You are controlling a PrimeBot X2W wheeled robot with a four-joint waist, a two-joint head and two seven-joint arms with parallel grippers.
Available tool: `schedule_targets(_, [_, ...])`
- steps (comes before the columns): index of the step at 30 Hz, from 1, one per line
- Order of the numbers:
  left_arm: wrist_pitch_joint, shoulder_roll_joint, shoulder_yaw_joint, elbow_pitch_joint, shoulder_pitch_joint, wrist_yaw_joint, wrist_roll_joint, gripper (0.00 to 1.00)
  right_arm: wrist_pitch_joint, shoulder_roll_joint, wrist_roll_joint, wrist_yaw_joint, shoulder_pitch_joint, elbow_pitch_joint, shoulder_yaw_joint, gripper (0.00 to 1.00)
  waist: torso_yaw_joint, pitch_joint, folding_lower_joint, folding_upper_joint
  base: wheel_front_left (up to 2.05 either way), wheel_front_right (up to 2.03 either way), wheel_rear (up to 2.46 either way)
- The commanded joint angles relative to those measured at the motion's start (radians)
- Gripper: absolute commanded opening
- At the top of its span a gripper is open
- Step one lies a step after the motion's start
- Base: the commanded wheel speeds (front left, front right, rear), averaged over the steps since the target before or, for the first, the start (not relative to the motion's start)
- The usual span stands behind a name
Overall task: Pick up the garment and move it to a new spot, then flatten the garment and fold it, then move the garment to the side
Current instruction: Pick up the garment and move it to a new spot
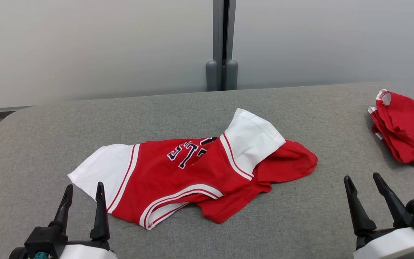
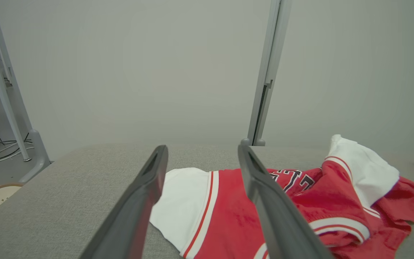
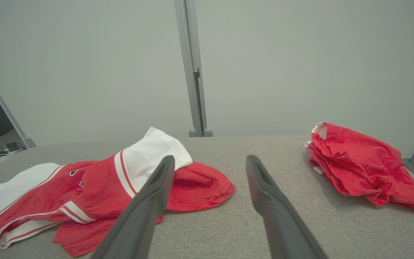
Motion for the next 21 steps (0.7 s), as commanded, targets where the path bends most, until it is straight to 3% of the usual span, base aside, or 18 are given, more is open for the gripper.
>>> schedule_targets(1, [0.005,0.006,-0.003,-0.009,0.012,0.007,0.008,1.0,0.004,-0.008,-0.002,0.0,0.01,-0.004,0.0,1.0,-0.002,-0.006,0.0,0.0,0.0,0.0,0.0])
schedule_targets(21, [0.043,0.019,-0.034,-0.022,0.027,0.011,0.001,1.0,0.004,-0.003,0.011,0.0,0.023,-0.006,-0.002,1.0,0.002,-0.015,0.0,0.0,0.0,0.0,0.0])
